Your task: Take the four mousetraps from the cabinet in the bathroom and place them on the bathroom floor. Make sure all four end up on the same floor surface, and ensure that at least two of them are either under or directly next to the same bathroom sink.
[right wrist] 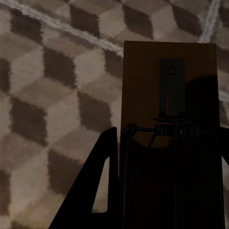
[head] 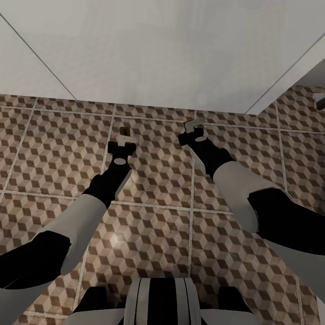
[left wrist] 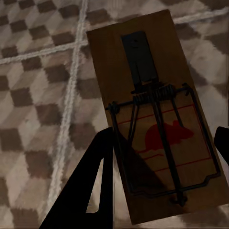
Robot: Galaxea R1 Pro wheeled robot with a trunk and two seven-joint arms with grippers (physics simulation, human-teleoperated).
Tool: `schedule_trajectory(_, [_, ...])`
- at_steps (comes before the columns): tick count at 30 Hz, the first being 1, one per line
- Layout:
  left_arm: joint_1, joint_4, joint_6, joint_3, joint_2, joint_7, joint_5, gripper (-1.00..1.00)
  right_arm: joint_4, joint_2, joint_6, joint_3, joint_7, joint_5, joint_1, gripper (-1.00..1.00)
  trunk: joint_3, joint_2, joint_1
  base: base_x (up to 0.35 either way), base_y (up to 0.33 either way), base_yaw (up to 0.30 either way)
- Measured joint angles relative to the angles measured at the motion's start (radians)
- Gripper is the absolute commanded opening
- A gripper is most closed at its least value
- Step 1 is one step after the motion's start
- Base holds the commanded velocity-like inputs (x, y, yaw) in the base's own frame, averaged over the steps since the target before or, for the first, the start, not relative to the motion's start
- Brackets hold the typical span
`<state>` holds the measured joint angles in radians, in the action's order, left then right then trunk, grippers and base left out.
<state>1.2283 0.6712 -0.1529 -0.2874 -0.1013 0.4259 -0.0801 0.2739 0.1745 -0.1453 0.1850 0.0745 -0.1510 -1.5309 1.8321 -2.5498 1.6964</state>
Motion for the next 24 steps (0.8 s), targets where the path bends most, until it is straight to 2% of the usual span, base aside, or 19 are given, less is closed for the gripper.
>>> schedule_trajectory(6, [0.0, 0.02, 0.077, -0.004, 0.005, -0.001, -0.01, -1.0, 0.001, 0.0, 0.016, -0.001, -0.001, -0.001, 0.002, -1.0, 0.0, 0.0, 0.0, 0.0, 0.0, 0.0])
schedule_trajectory(24, [0.0, 0.022, 0.095, -0.011, 0.012, -0.001, -0.011, -1.0, 0.0, 0.0, 0.036, -0.002, 0.001, -0.001, 0.005, -1.0, 0.0, 0.0, 0.0, 0.0, 0.0, 0.0])
